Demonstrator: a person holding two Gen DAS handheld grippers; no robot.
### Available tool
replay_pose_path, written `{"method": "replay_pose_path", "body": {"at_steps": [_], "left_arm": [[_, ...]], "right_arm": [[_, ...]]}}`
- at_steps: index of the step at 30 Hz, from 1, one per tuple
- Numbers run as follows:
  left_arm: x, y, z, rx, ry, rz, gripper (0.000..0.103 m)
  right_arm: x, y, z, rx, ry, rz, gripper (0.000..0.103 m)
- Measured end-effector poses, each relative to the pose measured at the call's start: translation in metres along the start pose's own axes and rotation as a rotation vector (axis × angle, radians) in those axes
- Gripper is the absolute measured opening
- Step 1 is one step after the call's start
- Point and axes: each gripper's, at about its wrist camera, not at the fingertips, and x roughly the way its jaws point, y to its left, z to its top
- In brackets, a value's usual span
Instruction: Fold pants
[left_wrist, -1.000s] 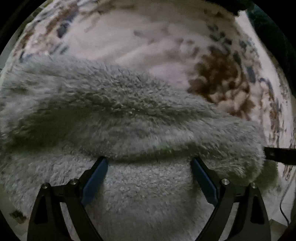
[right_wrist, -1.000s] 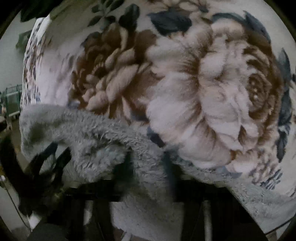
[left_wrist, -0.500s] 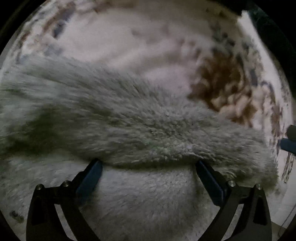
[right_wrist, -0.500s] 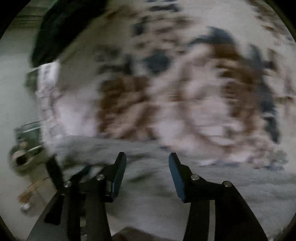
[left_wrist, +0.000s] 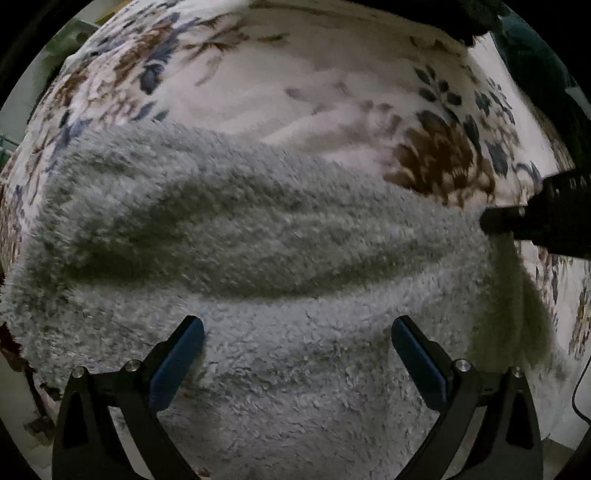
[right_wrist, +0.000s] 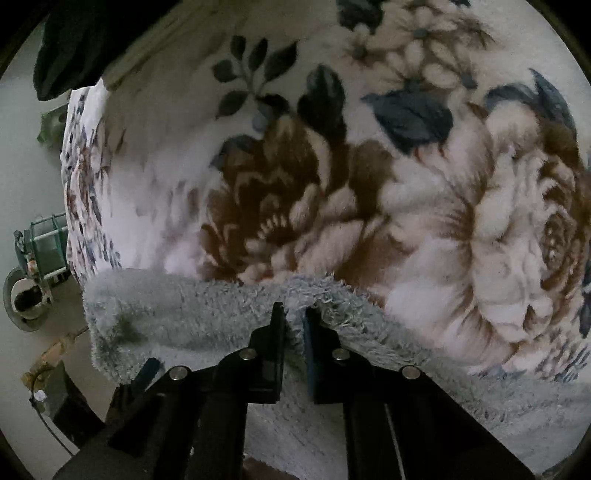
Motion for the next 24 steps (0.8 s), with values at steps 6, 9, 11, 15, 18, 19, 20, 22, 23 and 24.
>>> {"method": "replay_pose_path", "body": {"at_steps": [6,9,11,15,18,19,20,22,23,24], "left_arm": [[0.001,-0.009,-0.01,-0.001,0.013,-0.033,0.103],[-0.003,-0.01,-0.002,-0.002,0.019,-0.048,0.103],[-0.007,-0.013,-0.004,-0.003,0.019,-0.056,0.103],[-0.006,-0.024,0.0,0.016,0.015,-0.055,0.103],[-0.007,-0.032,0.001,0.028,0.008,-0.049,0.103],[-0.008,-0.035,0.0,0.032,0.008,-0.049,0.103],[-0.008,-0.038,-0.001,0.039,0.009,-0.047,0.103],[-0.008,-0.047,0.003,0.049,0.012,-0.041,0.103],[-0.009,-0.048,0.002,0.052,0.013,-0.039,0.103],[-0.011,-0.047,0.001,0.055,0.011,-0.037,0.103]], "right_arm": [[-0.033,-0.014,-0.006,-0.05,-0.083,-0.1,0.063],[-0.032,-0.019,-0.019,-0.095,-0.05,-0.208,0.063],[-0.02,-0.034,-0.029,-0.116,0.046,-0.224,0.063],[-0.013,-0.049,-0.042,-0.142,0.03,-0.277,0.006],[-0.032,-0.061,-0.043,-0.09,-0.067,-0.28,0.005],[-0.039,-0.07,-0.042,-0.056,-0.086,-0.267,0.005],[-0.041,-0.081,-0.042,-0.014,-0.073,-0.233,0.005],[-0.046,-0.105,-0.039,0.054,-0.068,-0.219,0.008],[-0.047,-0.109,-0.036,0.075,-0.064,-0.217,0.019],[-0.053,-0.117,-0.034,0.114,-0.056,-0.194,0.026]]}}
